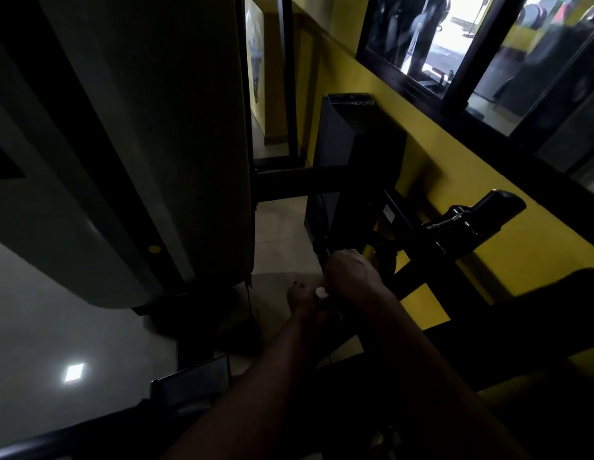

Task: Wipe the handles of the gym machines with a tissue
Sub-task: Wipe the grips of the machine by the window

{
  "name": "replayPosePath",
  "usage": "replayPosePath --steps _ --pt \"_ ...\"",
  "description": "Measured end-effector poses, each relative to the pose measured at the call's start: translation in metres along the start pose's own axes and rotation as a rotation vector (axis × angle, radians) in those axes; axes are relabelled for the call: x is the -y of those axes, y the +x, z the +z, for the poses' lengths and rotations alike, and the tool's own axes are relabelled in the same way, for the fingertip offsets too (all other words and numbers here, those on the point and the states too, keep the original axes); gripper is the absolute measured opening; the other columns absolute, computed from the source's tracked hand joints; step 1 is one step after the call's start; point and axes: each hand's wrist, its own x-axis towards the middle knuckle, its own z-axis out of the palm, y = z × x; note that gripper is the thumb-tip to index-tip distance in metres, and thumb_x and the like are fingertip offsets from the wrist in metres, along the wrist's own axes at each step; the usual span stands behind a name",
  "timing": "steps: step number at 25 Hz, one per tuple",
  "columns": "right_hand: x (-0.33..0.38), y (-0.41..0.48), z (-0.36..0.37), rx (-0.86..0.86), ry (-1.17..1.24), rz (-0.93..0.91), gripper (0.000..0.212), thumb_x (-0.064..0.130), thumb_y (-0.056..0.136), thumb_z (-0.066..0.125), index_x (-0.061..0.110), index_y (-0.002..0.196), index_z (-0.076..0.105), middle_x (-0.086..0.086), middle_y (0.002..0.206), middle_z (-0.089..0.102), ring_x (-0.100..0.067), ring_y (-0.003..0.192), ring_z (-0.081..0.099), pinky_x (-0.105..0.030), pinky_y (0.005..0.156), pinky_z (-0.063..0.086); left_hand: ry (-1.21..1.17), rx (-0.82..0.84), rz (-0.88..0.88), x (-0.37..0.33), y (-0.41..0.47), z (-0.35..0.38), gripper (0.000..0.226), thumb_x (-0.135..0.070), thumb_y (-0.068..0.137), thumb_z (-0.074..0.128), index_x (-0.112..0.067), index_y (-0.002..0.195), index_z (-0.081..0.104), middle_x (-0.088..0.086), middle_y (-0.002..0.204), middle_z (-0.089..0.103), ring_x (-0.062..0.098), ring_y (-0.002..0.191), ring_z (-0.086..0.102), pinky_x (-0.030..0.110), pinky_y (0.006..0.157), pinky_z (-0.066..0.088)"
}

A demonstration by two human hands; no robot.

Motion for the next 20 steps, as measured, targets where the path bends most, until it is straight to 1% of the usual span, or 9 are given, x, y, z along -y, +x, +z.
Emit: replayPosePath --steps 2,5,8,12,14,15,16,17,20 --pt "0.006 0.015 0.003 -0.09 0.02 -0.028 0.017 0.013 0.093 0.057 0.001 0.084 0.063 -0.014 0.102 0.06 -0.024 0.096 0.056 -0.021 0.068 0.039 -0.018 -0.021 0.029 0.002 -0.004 0.001 0.053 -0.04 0.104 0.026 -0.004 0.137 0.048 0.023 0.144 0.043 0.038 0.123 0.046 0.048 0.111 0.029" --pt "0.02 0.03 -0.005 -0.202 -0.131 -0.045 0.024 0.015 0.098 0.051 0.004 0.116 0.063 -0.011 0.126 0.058 -0.028 0.123 0.046 -0.029 0.091 0.044 0.039 -0.086 0.061 -0.001 -0.001 -0.003 0.053 -0.043 0.101 0.031 -0.001 0.106 0.062 0.023 0.119 0.06 0.037 0.091 0.054 0.049 0.102 0.039" --pt "0.023 0.021 -0.012 -0.174 -0.202 -0.002 0.024 0.009 0.098 0.047 0.003 0.114 0.064 -0.013 0.123 0.059 -0.028 0.117 0.053 -0.034 0.091 0.046 0.097 -0.073 0.025 -0.014 -0.008 -0.005 0.062 -0.05 0.1 0.027 0.001 0.105 0.06 0.019 0.096 0.059 0.036 0.091 0.054 0.048 0.093 0.04" --pt "0.024 -0.003 -0.006 -0.094 -0.137 -0.024 0.02 0.002 0.093 0.05 -0.001 0.103 0.067 -0.016 0.113 0.064 -0.03 0.106 0.061 -0.034 0.081 0.047 0.126 -0.015 0.002 -0.019 -0.023 -0.004 0.067 -0.05 0.102 0.026 0.004 0.134 0.046 0.025 0.126 0.053 0.039 0.122 0.047 0.046 0.092 0.036" --pt "0.022 -0.013 0.0 -0.059 -0.044 -0.011 0.016 0.004 0.092 0.052 0.001 0.094 0.067 -0.018 0.108 0.066 -0.031 0.102 0.064 -0.032 0.073 0.046 0.119 -0.021 0.071 -0.018 -0.022 -0.001 0.062 -0.045 0.103 0.026 0.005 0.129 0.051 0.027 0.131 0.052 0.039 0.124 0.048 0.044 0.092 0.039" --pt "0.021 -0.018 0.006 -0.052 0.015 -0.01 0.013 0.006 0.092 0.053 0.003 0.09 0.066 -0.016 0.106 0.067 -0.03 0.101 0.064 -0.03 0.07 0.044 0.128 -0.032 0.098 -0.019 -0.024 0.0 0.056 -0.041 0.104 0.026 0.002 0.128 0.053 0.013 0.079 0.053 0.039 0.124 0.048 0.042 0.095 0.04" --pt "0.02 -0.022 0.013 -0.078 0.102 -0.008 0.014 0.009 0.091 0.056 0.002 0.092 0.068 -0.013 0.103 0.069 -0.028 0.099 0.065 -0.026 0.069 0.044 0.116 -0.025 0.118 -0.02 -0.024 -0.001 0.05 -0.036 0.105 0.027 -0.002 0.134 0.049 -0.007 0.14 -0.004 0.038 0.128 0.047 0.039 0.101 0.039" --pt "0.018 -0.027 0.021 -0.141 0.23 0.005 0.015 0.012 0.09 0.061 0.004 0.095 0.072 -0.009 0.101 0.07 -0.023 0.096 0.066 -0.023 0.067 0.045 0.106 -0.002 0.142 -0.022 -0.025 -0.004 0.044 -0.028 0.106 0.03 -0.004 0.139 0.044 0.025 0.138 0.05 0.036 0.128 0.049 0.034 0.103 0.041" --pt "0.022 -0.049 0.035 -0.381 0.67 0.101 0.012 0.021 0.085 0.071 0.011 0.091 0.074 -0.005 0.09 0.072 -0.018 0.082 0.067 -0.023 0.062 0.05 0.265 0.035 0.194 -0.026 -0.026 -0.023 0.021 -0.003 0.095 0.043 -0.012 0.099 0.061 0.016 0.092 0.059 0.028 0.071 0.061 0.026 0.061 0.055"
